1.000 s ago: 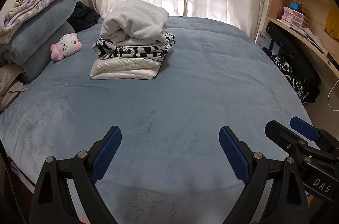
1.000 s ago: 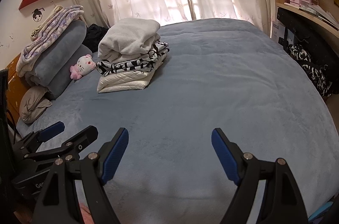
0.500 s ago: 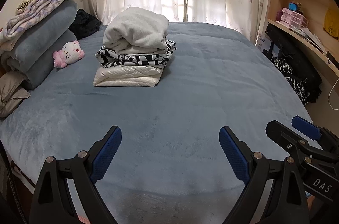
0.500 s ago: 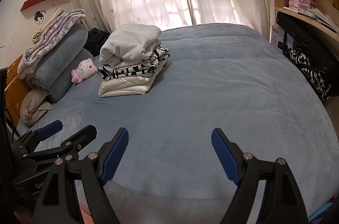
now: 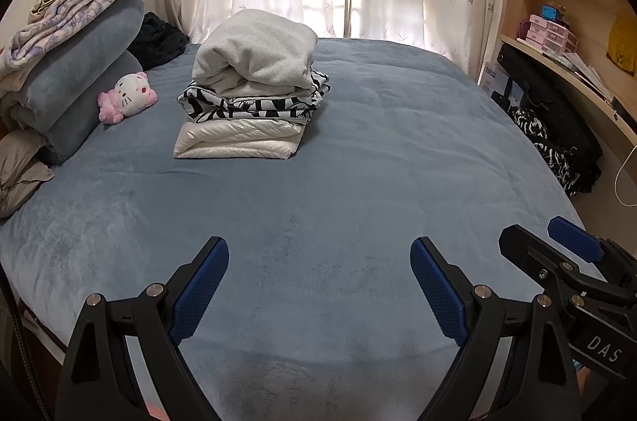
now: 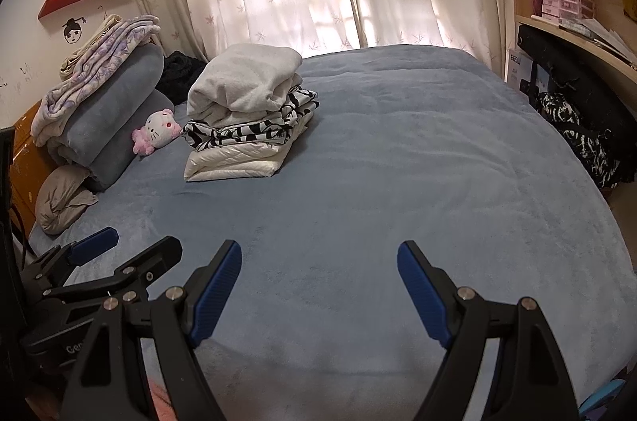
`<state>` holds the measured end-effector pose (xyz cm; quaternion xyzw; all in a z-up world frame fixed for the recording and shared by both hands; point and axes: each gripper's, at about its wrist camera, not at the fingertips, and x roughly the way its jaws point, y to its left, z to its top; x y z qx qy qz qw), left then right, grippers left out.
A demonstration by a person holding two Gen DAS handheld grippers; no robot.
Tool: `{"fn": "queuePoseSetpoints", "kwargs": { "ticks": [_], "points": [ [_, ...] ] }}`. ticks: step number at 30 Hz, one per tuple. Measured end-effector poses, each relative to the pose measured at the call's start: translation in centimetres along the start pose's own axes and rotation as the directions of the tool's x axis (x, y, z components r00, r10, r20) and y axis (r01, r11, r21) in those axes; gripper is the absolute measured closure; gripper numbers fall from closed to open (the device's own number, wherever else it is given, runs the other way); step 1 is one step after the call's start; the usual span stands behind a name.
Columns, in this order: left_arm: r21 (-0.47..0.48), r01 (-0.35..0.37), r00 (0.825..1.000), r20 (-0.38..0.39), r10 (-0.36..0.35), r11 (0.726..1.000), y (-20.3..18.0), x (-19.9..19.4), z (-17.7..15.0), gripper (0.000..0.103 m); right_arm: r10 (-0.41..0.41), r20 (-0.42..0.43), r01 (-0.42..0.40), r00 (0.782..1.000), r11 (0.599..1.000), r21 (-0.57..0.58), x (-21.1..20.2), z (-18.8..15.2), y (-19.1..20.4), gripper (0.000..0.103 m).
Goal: Fold large clothes
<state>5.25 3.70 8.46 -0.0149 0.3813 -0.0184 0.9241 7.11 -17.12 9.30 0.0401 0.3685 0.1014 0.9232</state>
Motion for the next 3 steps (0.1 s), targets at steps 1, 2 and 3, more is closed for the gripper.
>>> {"fn": "queuePoseSetpoints", "kwargs": {
  "ticks": [1,2,3],
  "points": [
    [-0.001,0.002,1.0,0.0,-0.002,1.0,0.0,0.0,0.0,0.012,0.002,-0.002,-0.002,1.0,1.0,0.002,0.0,0.01,-0.03,0.022],
    [-0.002,0.004,1.0,-0.001,-0.004,1.0,0.0,0.0,-0.03,0.012,0.003,-0.001,-0.003,1.0,1.0,0.002,0.02,0.03,-0.02,0.022],
    [-0.002,0.004,1.0,-0.004,-0.004,1.0,0.05,0.08,-0.05,0.012,0.004,-0.001,-0.004,1.0,1.0,0.004,0.07,0.03,0.03,0.022]
  ]
}}
